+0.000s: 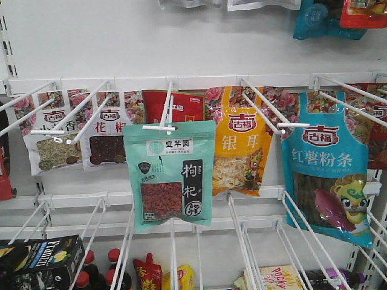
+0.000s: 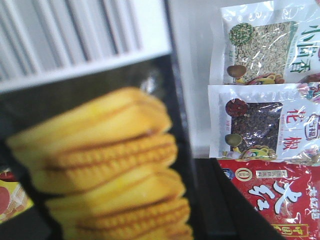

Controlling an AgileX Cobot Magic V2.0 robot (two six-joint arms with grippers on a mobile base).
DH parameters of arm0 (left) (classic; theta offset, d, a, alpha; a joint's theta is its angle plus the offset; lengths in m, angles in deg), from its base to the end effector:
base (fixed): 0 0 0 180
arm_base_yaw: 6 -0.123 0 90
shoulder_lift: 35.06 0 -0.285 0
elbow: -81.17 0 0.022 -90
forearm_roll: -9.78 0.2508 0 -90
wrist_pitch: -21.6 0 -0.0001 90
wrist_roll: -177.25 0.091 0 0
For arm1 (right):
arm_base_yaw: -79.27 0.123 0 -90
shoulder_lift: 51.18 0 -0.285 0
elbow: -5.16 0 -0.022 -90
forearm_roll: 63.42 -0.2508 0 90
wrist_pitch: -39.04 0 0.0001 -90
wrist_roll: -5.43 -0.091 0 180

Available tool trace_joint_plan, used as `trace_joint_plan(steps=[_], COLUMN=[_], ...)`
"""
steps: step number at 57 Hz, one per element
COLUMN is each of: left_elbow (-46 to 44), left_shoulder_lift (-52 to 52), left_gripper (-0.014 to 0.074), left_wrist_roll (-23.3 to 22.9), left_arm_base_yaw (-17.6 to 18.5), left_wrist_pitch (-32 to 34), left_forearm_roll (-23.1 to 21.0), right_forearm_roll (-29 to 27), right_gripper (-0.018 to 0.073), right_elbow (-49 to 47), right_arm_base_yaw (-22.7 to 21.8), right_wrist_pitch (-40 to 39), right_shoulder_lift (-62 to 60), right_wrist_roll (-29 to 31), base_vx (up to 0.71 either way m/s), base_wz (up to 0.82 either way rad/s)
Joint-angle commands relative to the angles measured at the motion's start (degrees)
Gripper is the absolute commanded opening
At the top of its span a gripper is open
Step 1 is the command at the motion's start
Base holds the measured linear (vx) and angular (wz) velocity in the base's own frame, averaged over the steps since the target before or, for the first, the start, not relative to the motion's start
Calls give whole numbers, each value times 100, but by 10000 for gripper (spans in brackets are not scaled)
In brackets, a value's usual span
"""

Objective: Pick snacks and fruit into basket

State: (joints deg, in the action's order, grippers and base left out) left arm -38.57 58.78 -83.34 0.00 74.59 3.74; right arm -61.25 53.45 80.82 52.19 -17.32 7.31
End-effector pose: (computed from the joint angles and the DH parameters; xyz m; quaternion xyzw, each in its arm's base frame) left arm 0.2368 -0.0172 0.1736 -0.5080 0.5824 -0.4261 0.4702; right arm 0.0994 0.0019 0.3293 -0.0328 0.7383 -0.0175 0.6735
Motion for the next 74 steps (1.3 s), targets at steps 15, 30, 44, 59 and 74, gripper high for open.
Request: trace_joint_plan(steps=[15,30,44,59,74], left_elbow=[140,891,901,451,-1217], left_shoulder_lift=[-351,-1597,-3061,-4668,-5561], left_gripper=[1,2,2,2,2], left_wrist_roll=[-137,-270,358,1779,4748], left_arm_base_yaw=[36,36,36,36,36], left_wrist_pitch=[1554,1622,-70,-2458,-6015], left_forearm_roll=[58,121,990,1001,1136], right_forearm_roll=[58,58,63,58,-217], right_gripper=[263,263,262,262,265], right_elbow=[-179,-179,-179,-179,-179], right_arm_base_yaw=[-20,-20,-20,-20,-20], right_wrist_pitch=[-460,-460,-442,-442,-261], right_shoulder_lift=[74,74,74,74,74], right_wrist_roll=[57,57,57,52,47], base_vx=[0,0,0,0,0], base_wz=[0,0,0,0,0])
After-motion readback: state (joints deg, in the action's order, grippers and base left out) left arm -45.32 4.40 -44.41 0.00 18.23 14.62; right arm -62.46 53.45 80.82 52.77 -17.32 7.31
